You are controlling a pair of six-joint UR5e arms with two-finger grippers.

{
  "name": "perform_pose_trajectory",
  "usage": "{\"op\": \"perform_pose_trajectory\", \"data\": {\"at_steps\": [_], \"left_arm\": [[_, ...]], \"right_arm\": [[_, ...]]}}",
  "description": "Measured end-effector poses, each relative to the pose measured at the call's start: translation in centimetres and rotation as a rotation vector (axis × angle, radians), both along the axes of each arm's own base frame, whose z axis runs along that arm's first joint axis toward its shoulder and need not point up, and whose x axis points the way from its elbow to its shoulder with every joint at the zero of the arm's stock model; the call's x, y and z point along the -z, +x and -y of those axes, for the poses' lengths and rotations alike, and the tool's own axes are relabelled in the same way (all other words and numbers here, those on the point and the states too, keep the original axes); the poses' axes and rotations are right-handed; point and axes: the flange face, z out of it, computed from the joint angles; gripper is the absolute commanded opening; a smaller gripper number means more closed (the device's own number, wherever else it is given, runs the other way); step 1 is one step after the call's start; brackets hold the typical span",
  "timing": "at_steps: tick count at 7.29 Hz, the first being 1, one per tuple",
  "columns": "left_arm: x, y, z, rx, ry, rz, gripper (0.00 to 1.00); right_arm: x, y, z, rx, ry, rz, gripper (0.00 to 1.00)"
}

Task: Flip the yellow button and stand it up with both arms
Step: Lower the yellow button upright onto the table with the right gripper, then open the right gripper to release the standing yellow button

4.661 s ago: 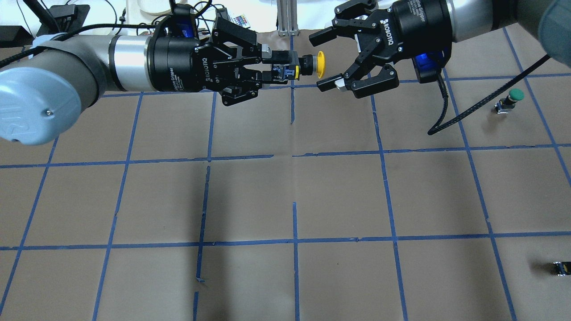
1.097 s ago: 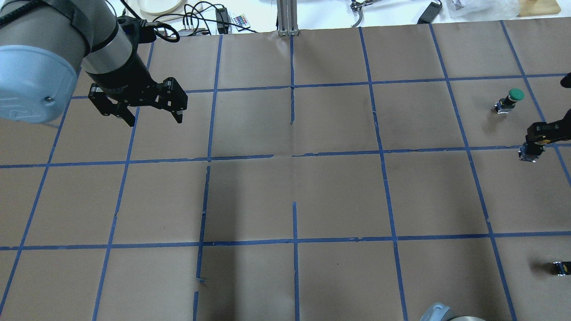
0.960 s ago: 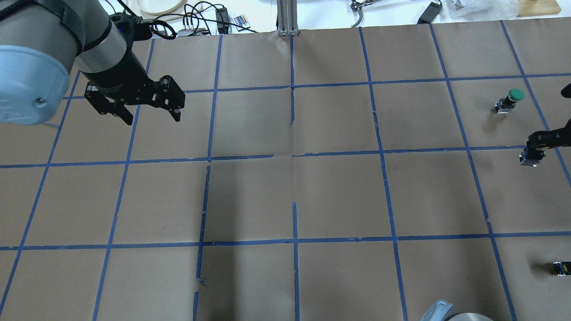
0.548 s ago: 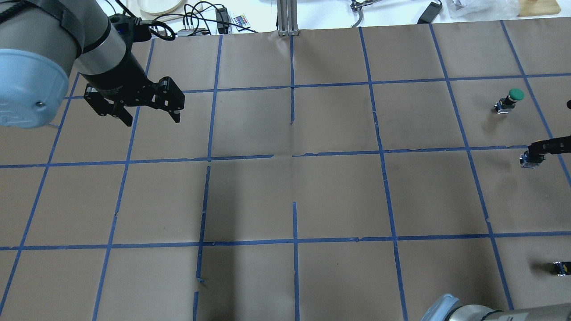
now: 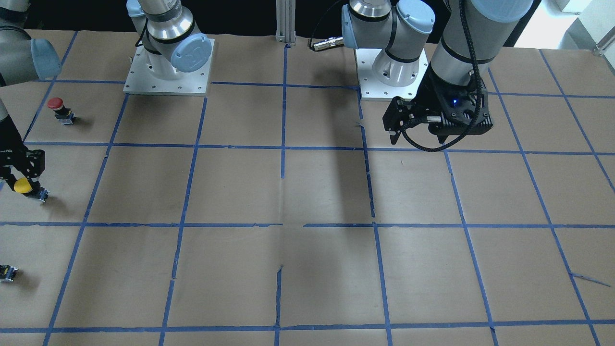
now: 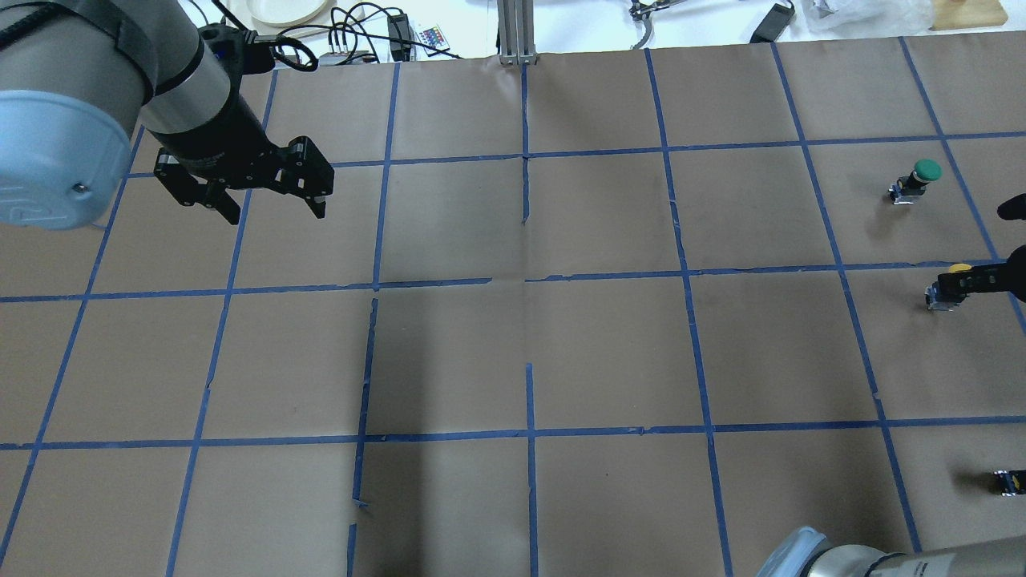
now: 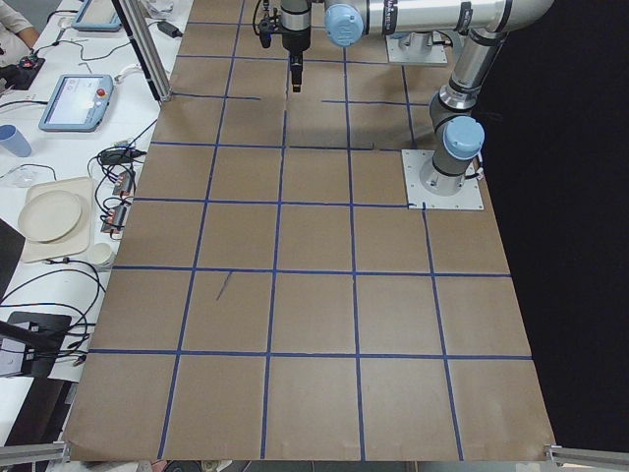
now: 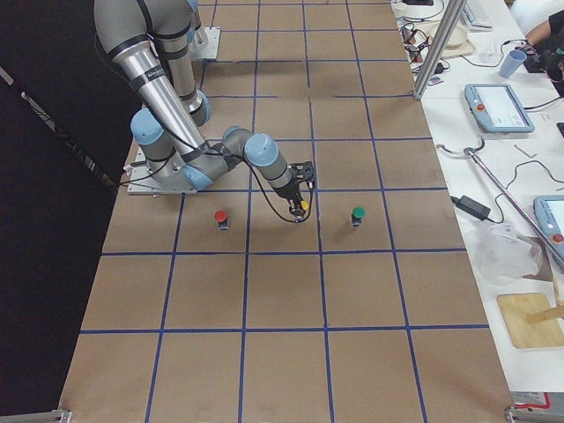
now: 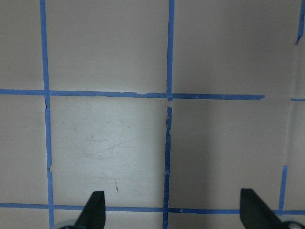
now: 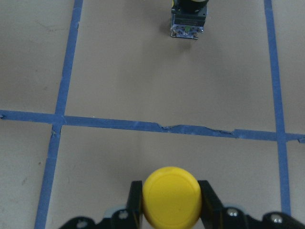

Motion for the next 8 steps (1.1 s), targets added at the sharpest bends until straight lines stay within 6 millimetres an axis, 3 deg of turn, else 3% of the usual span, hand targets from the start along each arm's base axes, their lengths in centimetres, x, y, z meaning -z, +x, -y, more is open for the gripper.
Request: {"op": "perform_pose_trajectory", "data": {"at_steps": [2,4,8], "left_arm": [[0.1,0.0,0.0,0.0,0.002,0.0,1.0],[0.2,0.0,0.0,0.0,0.003,0.0,1.0],[0.2,0.0,0.0,-0.001,0.004,-0.001,1.0]], "right_arm": [[0.8,0.6,-0.7,0.0,0.011,0.012,0.11],[0.5,0.4,-1.1,0.007,0.008,0.004,0.81],[0.5,-0.1,-1.5,0.021,0.02,0.002,0.97]]}}
